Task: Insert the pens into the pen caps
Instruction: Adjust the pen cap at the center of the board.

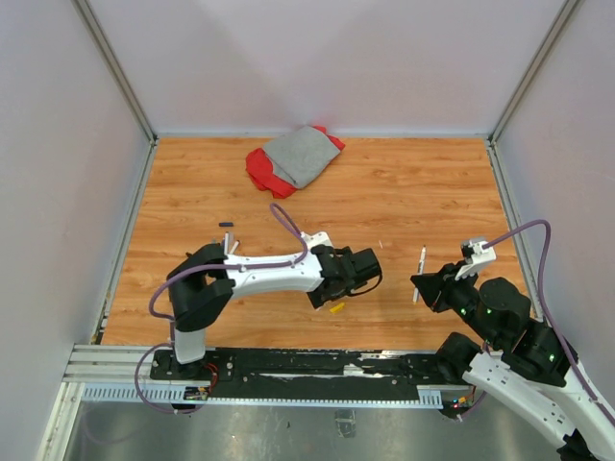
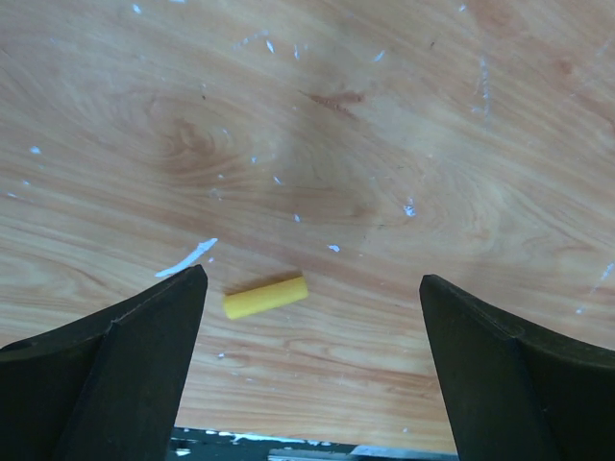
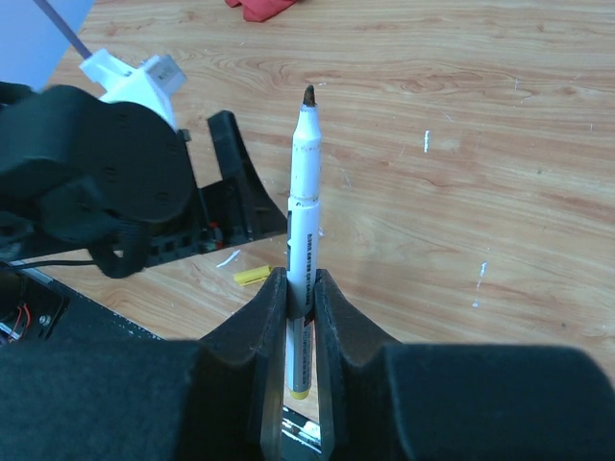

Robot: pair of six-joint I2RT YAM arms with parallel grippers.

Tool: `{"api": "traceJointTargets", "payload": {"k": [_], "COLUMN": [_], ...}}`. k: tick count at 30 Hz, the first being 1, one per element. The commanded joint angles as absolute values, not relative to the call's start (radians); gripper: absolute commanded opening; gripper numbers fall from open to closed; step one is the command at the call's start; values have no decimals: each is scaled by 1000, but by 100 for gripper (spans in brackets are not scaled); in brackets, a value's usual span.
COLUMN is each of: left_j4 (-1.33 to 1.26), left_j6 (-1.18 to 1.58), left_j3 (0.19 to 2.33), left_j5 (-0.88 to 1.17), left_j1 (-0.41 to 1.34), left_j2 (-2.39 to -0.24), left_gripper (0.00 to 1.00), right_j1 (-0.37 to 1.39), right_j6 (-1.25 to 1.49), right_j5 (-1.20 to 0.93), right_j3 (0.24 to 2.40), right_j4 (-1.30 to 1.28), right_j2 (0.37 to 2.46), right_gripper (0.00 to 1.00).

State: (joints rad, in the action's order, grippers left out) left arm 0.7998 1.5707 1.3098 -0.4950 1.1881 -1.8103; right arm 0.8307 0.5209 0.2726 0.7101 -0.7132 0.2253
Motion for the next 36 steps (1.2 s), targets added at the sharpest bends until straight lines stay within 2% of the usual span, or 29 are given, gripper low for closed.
{"api": "traceJointTargets", "payload": {"k": [1, 13, 36], "left_j4": [894, 874, 846], "left_j6": [1657, 1684, 1701], "left_j3": [1387, 1341, 1309], "left_j5": [-437, -376, -351], "left_j1": [1206, 1212, 1232], "left_j2": [-1916, -1942, -1958], "left_gripper": [97, 84, 72], "right_j1": [835, 836, 835], "right_j6": [532, 533, 545], "right_j5": [284, 291, 281], "right_j3": [716, 711, 698], "right_j4": [-721, -728, -738], "right_j2": [215, 212, 195], "right_gripper": [5, 5, 6]}}
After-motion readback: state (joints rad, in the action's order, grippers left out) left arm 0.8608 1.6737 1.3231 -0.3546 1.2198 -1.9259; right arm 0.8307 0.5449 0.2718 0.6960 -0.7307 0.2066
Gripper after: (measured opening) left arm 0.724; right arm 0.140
